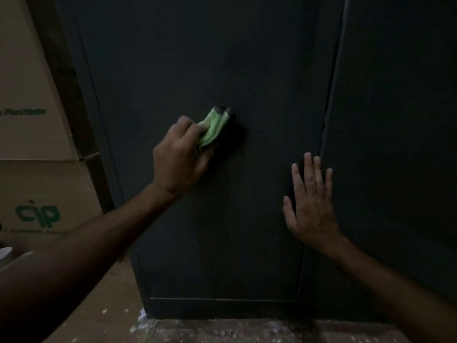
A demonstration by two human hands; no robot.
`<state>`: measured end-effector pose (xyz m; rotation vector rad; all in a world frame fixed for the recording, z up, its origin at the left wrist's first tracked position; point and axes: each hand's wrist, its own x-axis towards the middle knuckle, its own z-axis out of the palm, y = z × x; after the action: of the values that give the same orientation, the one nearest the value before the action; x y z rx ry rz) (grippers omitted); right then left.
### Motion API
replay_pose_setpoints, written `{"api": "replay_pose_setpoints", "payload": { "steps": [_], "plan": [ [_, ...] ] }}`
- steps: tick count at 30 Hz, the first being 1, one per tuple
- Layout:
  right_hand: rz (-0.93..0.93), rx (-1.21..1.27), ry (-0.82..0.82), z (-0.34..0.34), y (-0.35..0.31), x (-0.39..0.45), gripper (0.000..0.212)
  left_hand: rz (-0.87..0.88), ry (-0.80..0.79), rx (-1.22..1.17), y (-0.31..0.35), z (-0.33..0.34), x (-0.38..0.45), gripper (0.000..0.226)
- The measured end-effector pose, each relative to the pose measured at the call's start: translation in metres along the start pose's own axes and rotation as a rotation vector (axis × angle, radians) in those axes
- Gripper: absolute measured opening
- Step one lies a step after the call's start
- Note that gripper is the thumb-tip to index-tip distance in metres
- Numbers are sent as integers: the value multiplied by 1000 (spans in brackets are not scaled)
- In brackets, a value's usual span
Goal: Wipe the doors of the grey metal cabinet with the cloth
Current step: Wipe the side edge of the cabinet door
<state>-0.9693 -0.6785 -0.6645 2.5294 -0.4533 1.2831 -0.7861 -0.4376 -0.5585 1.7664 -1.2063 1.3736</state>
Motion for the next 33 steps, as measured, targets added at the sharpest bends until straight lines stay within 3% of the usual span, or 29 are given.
{"api": "replay_pose_setpoints", "payload": {
  "steps": [3,5,7,10,13,15,18,20,25,29,33],
  "plan": [
    [-2,19,-4,-4,-2,-2,83,216,-131,-12,0,10,-42,33],
    [-14,38,-24,-9,-2,-2,83,412,-316,0,1,16,-83,38],
    [-15,62,-54,-14,-2,-3,84,494,-519,31,4,20,-108,52],
    [13,122,-87,-22,-5,-3,77,231,-584,-81,16,17,-105,42],
    [-29,287,-19,-38,-20,0,48,-312,-533,-362,45,4,-86,32],
    [77,530,-80,-51,-37,4,39,-558,-567,-575,65,-1,-75,35],
    [452,1018,-304,-63,-64,16,38,-706,-634,-848,79,-6,-64,25],
    [555,1100,-336,-63,-66,25,34,-767,-721,-1014,78,-9,-57,17],
    [585,1427,-519,-74,-43,37,28,-876,-711,-1148,54,-20,-47,20],
    [626,1557,-700,-87,-41,39,44,-985,-752,-1182,51,-25,-44,22],
    [664,1595,-773,-93,-45,41,41,-1046,-779,-1045,54,-24,-44,20]
  ]
}}
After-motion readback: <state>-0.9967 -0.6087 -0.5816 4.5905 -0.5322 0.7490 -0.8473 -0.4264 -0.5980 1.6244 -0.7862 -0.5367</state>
